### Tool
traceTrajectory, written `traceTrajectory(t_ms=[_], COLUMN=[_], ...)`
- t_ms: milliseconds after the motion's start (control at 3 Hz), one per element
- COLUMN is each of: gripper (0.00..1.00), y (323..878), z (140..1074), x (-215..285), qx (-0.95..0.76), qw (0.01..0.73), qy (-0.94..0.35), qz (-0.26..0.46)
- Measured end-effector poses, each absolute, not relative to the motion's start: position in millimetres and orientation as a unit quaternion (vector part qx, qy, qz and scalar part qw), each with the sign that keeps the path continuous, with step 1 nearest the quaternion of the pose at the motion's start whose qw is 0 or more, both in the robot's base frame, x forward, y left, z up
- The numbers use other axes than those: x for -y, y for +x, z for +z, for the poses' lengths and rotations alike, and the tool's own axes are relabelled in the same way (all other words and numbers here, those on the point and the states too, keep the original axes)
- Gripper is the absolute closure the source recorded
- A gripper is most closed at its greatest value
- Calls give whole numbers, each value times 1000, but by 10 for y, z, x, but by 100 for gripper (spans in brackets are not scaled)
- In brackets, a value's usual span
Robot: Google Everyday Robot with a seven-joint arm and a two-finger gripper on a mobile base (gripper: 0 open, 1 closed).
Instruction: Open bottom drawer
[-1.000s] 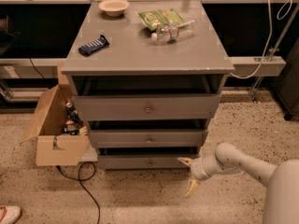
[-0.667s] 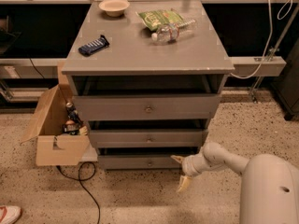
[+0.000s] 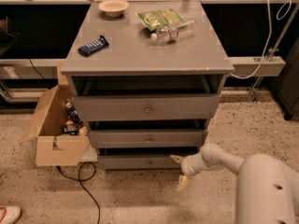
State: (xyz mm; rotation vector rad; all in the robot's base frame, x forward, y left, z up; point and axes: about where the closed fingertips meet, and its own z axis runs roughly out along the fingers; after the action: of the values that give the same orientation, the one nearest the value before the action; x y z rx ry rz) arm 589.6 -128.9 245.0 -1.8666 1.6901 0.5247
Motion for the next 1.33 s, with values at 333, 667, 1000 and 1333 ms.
traceTrajectory(t_ms=[333, 667, 1000, 1333], gripper=[0, 0, 0, 0], y=[6153, 6433, 6582, 6675], z=[2344, 2140, 1990, 1744], x=[1282, 1310, 1323, 1330], qx=[-620, -623, -630, -645], qw=[292, 289, 280, 263], qy=[-710, -714, -713, -707], qz=[163, 136, 125, 120])
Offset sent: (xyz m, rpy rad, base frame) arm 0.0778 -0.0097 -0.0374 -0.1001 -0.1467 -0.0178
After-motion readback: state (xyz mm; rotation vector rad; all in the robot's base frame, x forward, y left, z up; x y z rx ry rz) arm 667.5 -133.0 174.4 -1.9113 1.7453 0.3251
